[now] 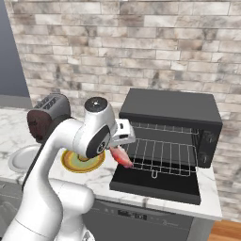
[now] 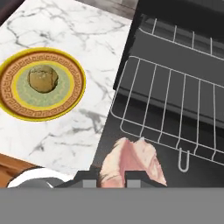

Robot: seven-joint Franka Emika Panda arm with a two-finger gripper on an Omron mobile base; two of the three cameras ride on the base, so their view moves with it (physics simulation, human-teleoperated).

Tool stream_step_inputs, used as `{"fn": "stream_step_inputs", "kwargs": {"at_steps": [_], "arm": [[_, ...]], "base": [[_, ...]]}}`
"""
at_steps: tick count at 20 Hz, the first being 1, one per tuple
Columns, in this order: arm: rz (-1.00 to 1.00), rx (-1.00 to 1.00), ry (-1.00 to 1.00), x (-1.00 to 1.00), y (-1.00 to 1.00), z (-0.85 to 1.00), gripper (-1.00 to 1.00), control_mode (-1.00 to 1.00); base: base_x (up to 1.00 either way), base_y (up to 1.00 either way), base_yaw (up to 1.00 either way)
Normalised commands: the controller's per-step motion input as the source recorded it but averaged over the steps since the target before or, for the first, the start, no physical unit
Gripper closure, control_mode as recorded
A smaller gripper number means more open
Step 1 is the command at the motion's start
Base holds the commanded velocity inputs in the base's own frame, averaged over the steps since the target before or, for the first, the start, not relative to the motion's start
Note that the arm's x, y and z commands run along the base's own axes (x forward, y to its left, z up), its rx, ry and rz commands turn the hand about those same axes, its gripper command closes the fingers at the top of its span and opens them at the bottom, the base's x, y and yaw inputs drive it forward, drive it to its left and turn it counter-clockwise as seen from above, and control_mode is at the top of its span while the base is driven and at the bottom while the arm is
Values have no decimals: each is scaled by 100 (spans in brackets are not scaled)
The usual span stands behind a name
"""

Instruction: Open the toaster oven door. Place the bread on the top rack in the toaster oven and place the steak on the bottom rack.

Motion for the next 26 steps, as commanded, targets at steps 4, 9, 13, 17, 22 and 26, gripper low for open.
{"fn": "stream_step_inputs", "kwargs": {"at_steps": [4,9,13,17,22,26], "arm": [[0,-12,0,13,-48,8,100,-100],[0,-10,0,19,-46,2,100,-100],[0,-1,0,25,-44,0,100,-100],[0,0,0,23,-40,0,100,-100],[0,0,0,30,-20,-2,100,-100],[0,0,0,18,-10,-12,100,-100]], "base": [[0,0,0],[0,0,0],[0,0,0],[0,0,0],[0,0,0],[0,0,0]]}}
